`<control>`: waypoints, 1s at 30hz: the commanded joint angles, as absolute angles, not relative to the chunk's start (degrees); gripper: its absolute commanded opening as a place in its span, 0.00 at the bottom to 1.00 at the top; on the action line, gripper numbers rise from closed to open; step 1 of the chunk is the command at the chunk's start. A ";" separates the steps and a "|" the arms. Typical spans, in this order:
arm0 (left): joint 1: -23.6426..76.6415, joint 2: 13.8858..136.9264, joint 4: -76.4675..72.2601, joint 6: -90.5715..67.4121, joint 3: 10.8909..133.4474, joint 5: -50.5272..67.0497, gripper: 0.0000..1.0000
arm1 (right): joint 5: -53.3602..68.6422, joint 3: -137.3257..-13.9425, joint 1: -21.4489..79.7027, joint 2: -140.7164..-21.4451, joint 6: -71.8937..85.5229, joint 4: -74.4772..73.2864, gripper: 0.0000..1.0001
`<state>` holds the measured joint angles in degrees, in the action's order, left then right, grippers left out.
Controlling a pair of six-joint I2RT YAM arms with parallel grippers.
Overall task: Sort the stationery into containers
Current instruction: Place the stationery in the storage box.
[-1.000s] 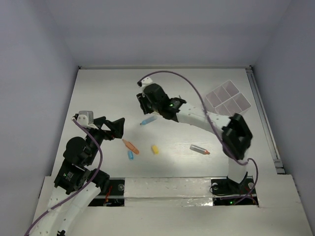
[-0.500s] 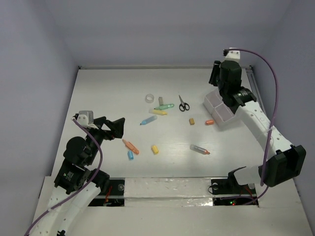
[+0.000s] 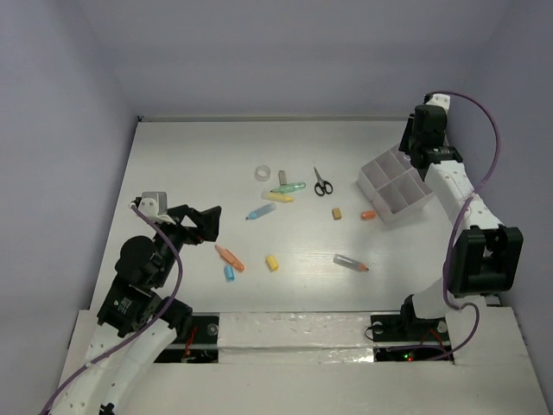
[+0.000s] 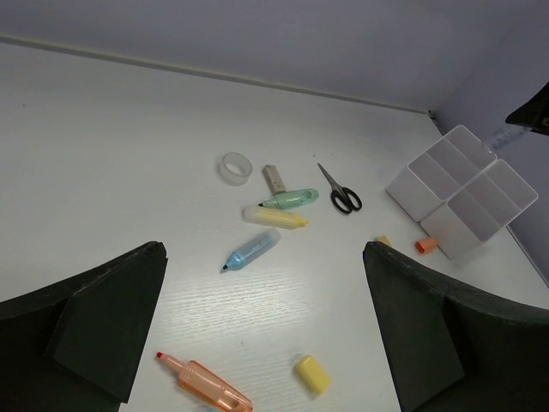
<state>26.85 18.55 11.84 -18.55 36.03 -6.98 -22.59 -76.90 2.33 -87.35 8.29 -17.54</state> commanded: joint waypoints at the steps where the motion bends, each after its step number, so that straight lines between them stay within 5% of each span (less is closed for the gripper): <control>1: 26.46 19.16 8.79 -18.98 36.30 -7.12 0.99 | -20.66 -78.31 1.23 -88.76 6.51 -13.02 0.08; 18: 26.46 20.04 8.88 -18.98 36.30 -7.29 0.99 | -19.25 -78.75 0.18 -95.10 7.38 -10.99 0.14; 26: 26.46 20.30 8.79 -18.90 36.30 -7.21 0.99 | -19.42 -79.28 -0.35 -96.42 8.17 -11.34 0.48; 30: 26.46 20.48 8.79 -18.81 36.30 -7.12 0.99 | -18.55 -80.15 -0.35 -95.89 8.35 -12.04 0.75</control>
